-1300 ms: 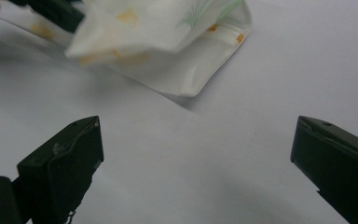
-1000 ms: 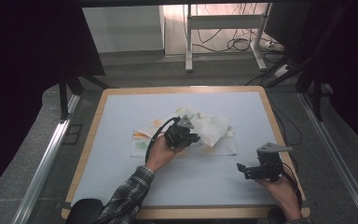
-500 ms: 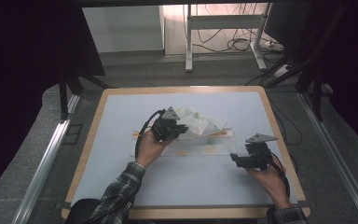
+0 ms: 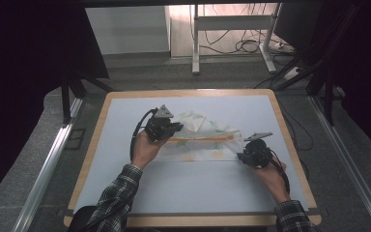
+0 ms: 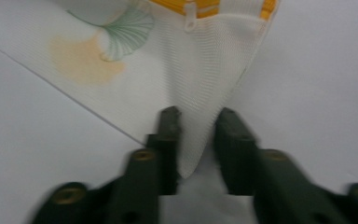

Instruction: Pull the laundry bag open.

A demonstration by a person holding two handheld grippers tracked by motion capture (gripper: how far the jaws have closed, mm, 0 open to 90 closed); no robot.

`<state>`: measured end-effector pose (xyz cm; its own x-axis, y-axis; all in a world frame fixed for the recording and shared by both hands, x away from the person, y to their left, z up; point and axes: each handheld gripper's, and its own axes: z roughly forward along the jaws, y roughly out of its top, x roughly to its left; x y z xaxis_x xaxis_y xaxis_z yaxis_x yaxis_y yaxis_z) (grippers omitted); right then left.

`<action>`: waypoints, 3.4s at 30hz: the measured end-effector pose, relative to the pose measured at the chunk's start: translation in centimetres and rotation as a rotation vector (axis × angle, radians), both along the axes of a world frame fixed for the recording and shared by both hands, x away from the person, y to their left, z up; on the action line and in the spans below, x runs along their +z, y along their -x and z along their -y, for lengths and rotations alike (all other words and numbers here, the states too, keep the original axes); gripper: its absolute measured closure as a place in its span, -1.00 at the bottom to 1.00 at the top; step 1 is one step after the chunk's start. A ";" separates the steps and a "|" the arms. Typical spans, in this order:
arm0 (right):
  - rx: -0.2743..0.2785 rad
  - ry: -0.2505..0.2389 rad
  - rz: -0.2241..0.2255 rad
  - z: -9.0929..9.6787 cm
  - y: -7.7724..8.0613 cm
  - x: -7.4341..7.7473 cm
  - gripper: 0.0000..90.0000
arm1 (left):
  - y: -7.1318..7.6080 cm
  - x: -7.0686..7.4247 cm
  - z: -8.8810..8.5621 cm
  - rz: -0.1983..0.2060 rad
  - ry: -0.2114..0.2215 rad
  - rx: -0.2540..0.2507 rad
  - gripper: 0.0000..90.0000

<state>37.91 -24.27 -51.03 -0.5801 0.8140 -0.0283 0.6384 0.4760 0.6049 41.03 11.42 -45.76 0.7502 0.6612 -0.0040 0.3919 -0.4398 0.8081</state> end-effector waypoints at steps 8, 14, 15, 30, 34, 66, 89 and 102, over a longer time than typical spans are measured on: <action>0.075 -0.018 -0.082 -0.7 1.8 0.8 0.97 | 0.1 0.7 -2.2 0.020 0.009 0.049 0.91; 0.133 -0.016 -0.125 -0.3 4.3 0.9 0.97 | -0.1 1.0 -4.1 0.025 -0.005 0.103 0.91; 0.142 -0.010 -0.130 -0.1 4.7 0.9 0.97 | -0.1 1.1 -4.4 0.024 -0.005 0.112 0.91; 0.124 -0.111 -0.128 4.1 6.3 1.2 0.58 | -1.3 0.3 -5.2 -0.020 -0.048 0.155 0.91; 0.141 -0.115 -0.064 3.2 6.1 2.3 0.39 | -1.8 -0.2 -5.5 -0.043 -0.033 0.160 0.90; 0.316 -0.078 0.031 -12.5 -0.8 2.7 0.96 | -1.5 -0.8 -5.7 -0.036 -0.019 0.124 -0.07; 0.113 -0.180 0.048 -5.6 -3.6 3.8 0.96 | -0.6 -3.2 -4.9 -0.070 -0.062 -0.034 0.95; -0.072 -0.270 0.061 1.0 -6.4 4.0 0.96 | -6.5 -1.0 -7.5 -0.084 -0.154 0.289 0.95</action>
<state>44.26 -25.30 -47.03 -0.5245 0.8360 0.1615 0.6230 0.2476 0.7420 47.57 18.95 -46.77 0.5327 0.8443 0.0584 0.5807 -0.4149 0.7004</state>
